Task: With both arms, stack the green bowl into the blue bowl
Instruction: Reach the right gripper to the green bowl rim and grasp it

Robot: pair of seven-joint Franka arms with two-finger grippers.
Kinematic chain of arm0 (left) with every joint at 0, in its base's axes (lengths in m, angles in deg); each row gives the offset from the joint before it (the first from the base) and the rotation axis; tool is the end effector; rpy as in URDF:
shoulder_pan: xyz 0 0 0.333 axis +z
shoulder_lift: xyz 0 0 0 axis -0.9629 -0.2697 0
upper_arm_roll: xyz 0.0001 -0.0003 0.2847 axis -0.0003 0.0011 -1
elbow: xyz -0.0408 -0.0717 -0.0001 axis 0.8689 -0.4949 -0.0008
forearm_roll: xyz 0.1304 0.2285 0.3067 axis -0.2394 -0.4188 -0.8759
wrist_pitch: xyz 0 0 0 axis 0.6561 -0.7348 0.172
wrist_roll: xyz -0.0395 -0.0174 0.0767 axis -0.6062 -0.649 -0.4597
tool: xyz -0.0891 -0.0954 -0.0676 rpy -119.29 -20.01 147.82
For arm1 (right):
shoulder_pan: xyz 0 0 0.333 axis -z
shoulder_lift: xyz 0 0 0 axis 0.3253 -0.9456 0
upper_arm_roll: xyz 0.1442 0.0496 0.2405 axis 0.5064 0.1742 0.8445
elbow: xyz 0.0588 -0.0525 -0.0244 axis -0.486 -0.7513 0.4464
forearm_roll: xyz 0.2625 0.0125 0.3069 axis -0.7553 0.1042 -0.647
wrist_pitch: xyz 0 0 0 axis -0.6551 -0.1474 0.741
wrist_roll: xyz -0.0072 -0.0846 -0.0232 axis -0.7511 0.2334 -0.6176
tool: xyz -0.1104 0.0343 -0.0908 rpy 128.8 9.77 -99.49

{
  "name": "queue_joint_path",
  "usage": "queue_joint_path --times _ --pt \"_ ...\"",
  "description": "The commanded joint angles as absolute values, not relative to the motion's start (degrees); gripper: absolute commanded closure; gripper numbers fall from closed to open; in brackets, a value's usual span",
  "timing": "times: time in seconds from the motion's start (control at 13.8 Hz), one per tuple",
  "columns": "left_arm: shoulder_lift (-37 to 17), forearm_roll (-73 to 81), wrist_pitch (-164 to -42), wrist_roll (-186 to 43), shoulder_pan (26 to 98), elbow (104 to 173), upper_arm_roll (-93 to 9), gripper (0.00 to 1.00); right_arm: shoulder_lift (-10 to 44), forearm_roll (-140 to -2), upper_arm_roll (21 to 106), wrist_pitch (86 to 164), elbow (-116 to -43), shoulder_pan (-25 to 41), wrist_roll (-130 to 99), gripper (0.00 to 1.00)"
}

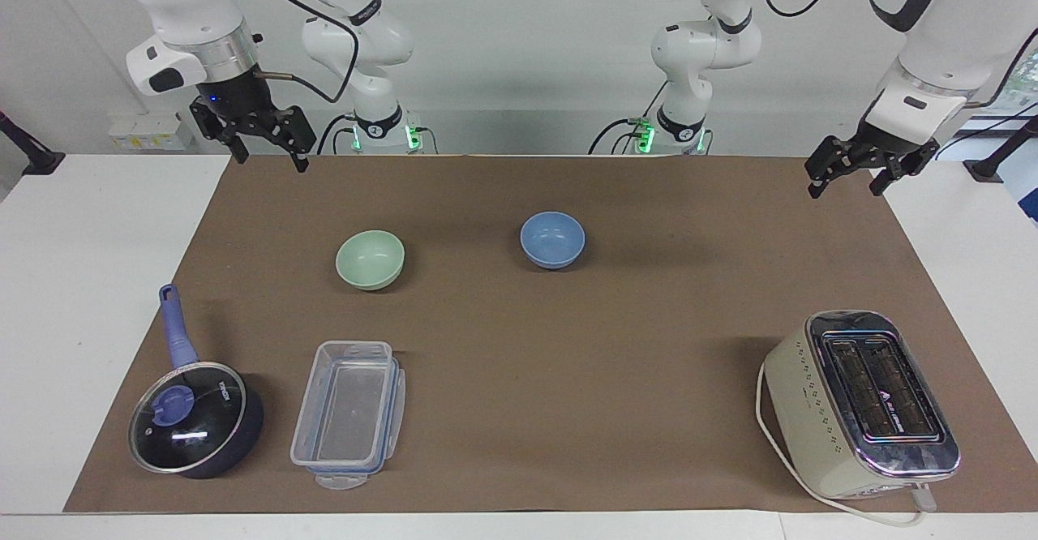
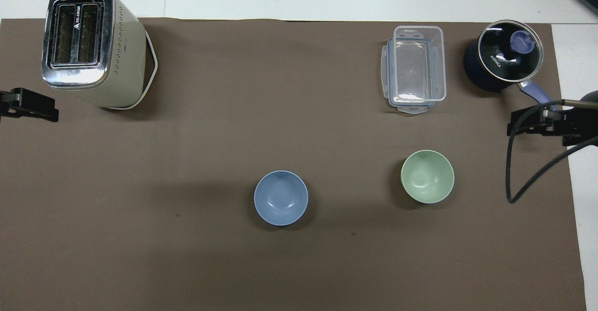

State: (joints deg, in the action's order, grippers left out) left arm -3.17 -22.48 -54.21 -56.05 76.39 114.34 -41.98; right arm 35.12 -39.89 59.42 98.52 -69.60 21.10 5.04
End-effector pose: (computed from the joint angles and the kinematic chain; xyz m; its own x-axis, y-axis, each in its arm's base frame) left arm 0.5811 -0.0084 0.5580 0.9997 -0.0241 0.0084 -0.0239 -0.9995 -0.0229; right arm 0.5532 0.0069 0.5477 0.9805 -0.1963 -0.0028 -0.1963 -0.9804 0.0148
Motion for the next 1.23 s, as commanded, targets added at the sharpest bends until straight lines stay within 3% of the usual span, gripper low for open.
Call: queue_joint_path --times 0.0,0.51,0.65,1.16 --pt "-3.4 -22.2 -53.9 -56.6 76.8 114.1 -42.1 0.0 38.2 -40.6 59.6 105.7 -80.8 22.0 5.1 0.0" --pt "-3.4 -22.2 -53.9 -56.6 76.8 114.1 -42.1 0.0 34.8 -40.5 59.6 131.0 -101.6 21.9 4.7 0.0" --pt "-3.4 -22.2 -53.9 -56.6 76.7 114.1 -42.1 0.0 32.3 -40.5 59.6 132.0 -102.2 21.9 4.7 0.0" --pt "-3.4 -22.2 -53.9 -56.6 76.7 114.1 -42.1 0.0 32.1 -40.5 59.7 136.1 -108.1 21.9 -2.8 0.0"
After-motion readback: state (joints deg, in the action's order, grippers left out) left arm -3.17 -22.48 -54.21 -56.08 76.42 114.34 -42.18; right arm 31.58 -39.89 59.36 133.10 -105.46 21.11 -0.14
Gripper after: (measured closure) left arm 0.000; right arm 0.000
